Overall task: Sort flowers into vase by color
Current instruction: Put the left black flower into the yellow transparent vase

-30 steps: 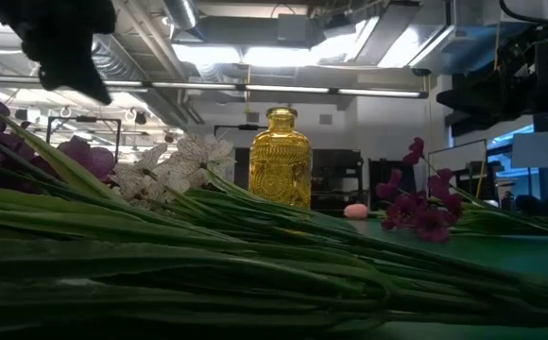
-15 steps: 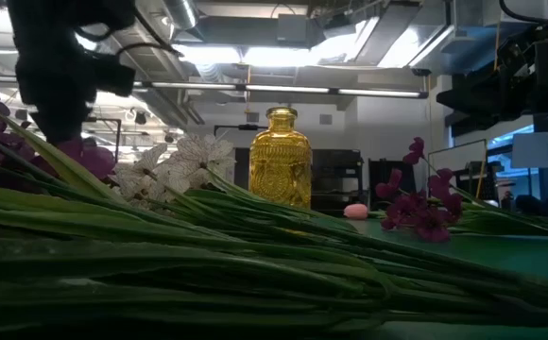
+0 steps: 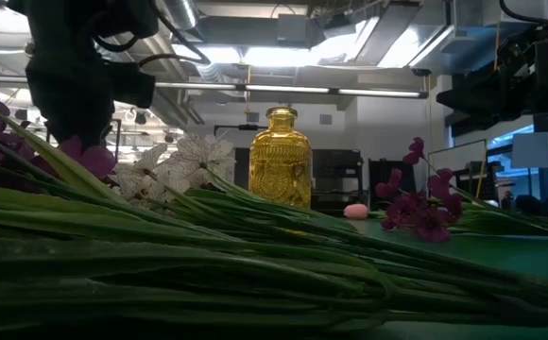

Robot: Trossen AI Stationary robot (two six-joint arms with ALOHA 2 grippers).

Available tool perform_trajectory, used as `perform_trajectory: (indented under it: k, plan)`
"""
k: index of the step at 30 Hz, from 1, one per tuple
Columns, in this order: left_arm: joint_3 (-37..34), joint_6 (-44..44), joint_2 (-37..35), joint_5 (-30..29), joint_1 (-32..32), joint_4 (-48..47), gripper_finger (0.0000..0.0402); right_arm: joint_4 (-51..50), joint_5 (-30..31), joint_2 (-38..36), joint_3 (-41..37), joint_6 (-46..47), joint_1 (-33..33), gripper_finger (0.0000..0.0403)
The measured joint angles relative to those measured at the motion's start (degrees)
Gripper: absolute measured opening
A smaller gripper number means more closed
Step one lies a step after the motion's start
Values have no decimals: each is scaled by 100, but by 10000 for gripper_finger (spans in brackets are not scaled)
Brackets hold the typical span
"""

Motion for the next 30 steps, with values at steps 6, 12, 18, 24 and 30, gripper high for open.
perform_trajectory:
  k: [6, 12, 18, 24, 30]
  plan:
    - [-285, 150, 0, 245, 462, -9, 140, 0, 0, -1, 0, -1, 0, 12]
    - [-795, 195, 0, 690, 732, 416, 140, 0, 0, -1, 0, 0, -1, 12]
    - [-918, 210, 3, 1109, 666, 737, 140, 0, 0, -1, -1, -1, -1, 12]
    - [-896, 204, 0, 1186, 590, 765, 140, 0, -1, -1, -1, 1, -1, 12]
    - [-894, 115, 0, 1112, 588, 736, 140, 0, 0, -1, -1, 1, 0, 12]
